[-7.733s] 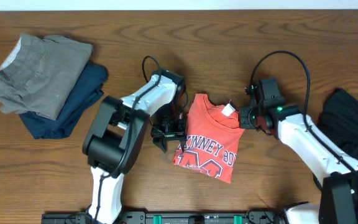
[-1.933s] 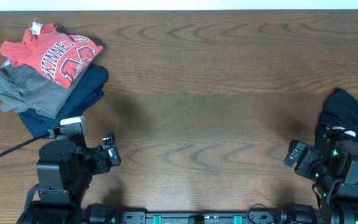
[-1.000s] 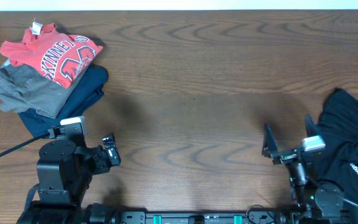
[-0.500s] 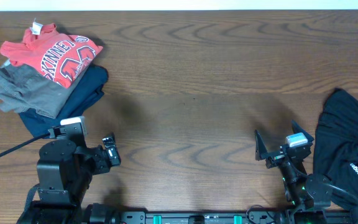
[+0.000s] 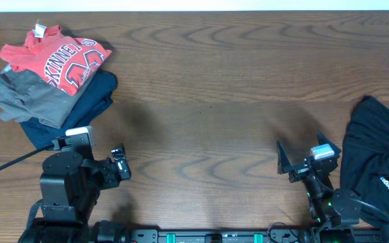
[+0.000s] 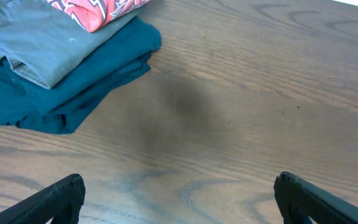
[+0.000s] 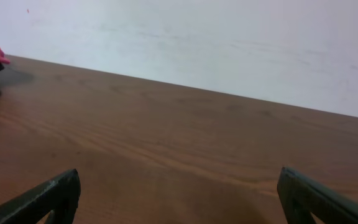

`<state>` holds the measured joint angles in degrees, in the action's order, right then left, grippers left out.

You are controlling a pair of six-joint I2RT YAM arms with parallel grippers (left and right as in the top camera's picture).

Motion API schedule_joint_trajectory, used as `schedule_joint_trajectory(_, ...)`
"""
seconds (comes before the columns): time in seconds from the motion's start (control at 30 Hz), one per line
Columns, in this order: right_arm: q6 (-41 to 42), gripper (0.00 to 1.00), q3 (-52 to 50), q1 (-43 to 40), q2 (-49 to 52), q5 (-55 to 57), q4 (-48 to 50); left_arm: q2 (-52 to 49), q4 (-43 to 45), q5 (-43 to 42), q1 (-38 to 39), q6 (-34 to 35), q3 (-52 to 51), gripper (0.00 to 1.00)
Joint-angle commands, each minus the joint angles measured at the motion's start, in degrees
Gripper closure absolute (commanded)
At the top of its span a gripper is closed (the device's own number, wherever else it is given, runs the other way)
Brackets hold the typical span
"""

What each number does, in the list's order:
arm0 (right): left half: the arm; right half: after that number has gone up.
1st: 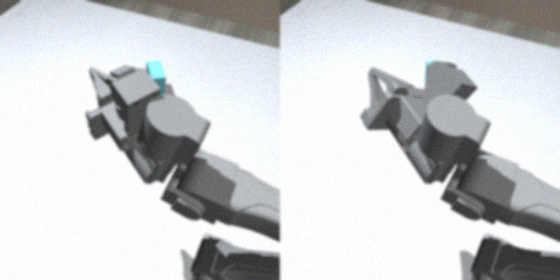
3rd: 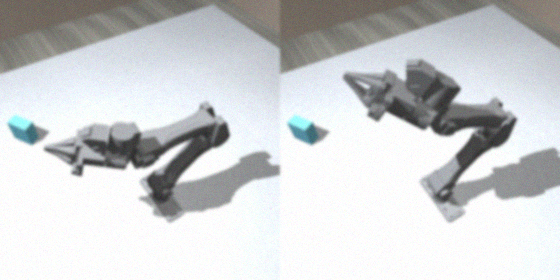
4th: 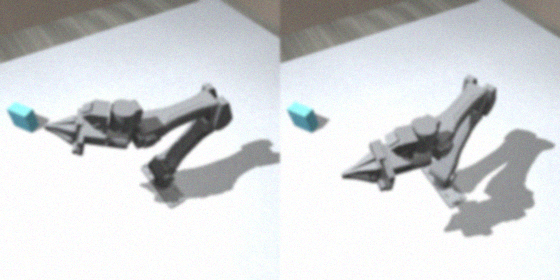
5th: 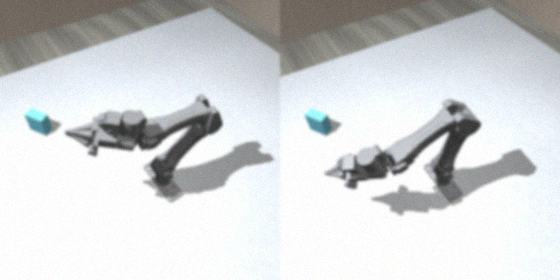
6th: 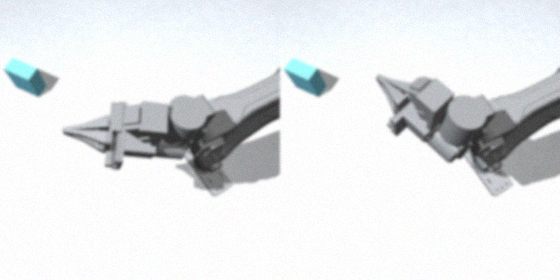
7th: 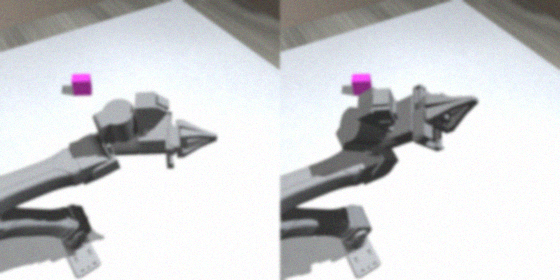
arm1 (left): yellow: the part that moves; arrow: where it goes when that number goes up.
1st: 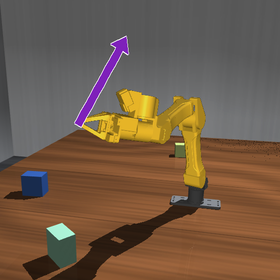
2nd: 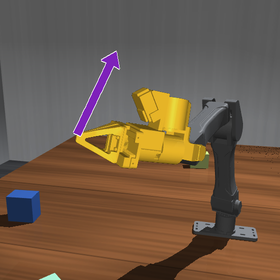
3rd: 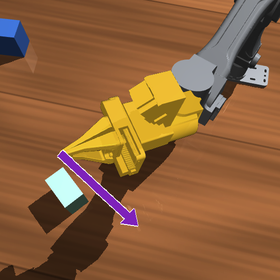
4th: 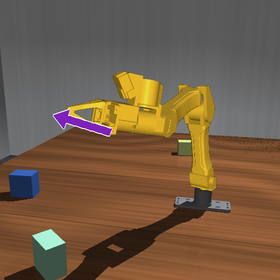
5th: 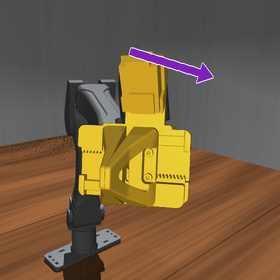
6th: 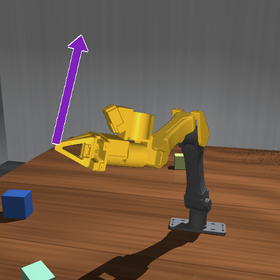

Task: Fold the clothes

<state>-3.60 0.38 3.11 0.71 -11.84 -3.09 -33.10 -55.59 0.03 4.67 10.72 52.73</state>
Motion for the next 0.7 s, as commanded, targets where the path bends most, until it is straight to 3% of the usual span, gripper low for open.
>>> schedule_joint_trajectory(0.0, -0.28, 0.01, -0.09, 0.7, -0.42, -0.57, -0.13, 0.24, -0.11, 0.46, -0.09, 0.74, 0.0, 0.02)
schedule_joint_trajectory(0.33, -0.28, 0.01, -0.09, 0.7, -0.42, -0.57, -0.13, 0.26, -0.09, 0.48, -0.09, 0.72, 0.0, 0.02)
schedule_joint_trajectory(0.67, -0.28, 0.01, -0.09, 0.7, -0.42, -0.57, -0.13, 7.48, -6.8, 1.14, -2.58, -1.31, -2.75, 0.02)
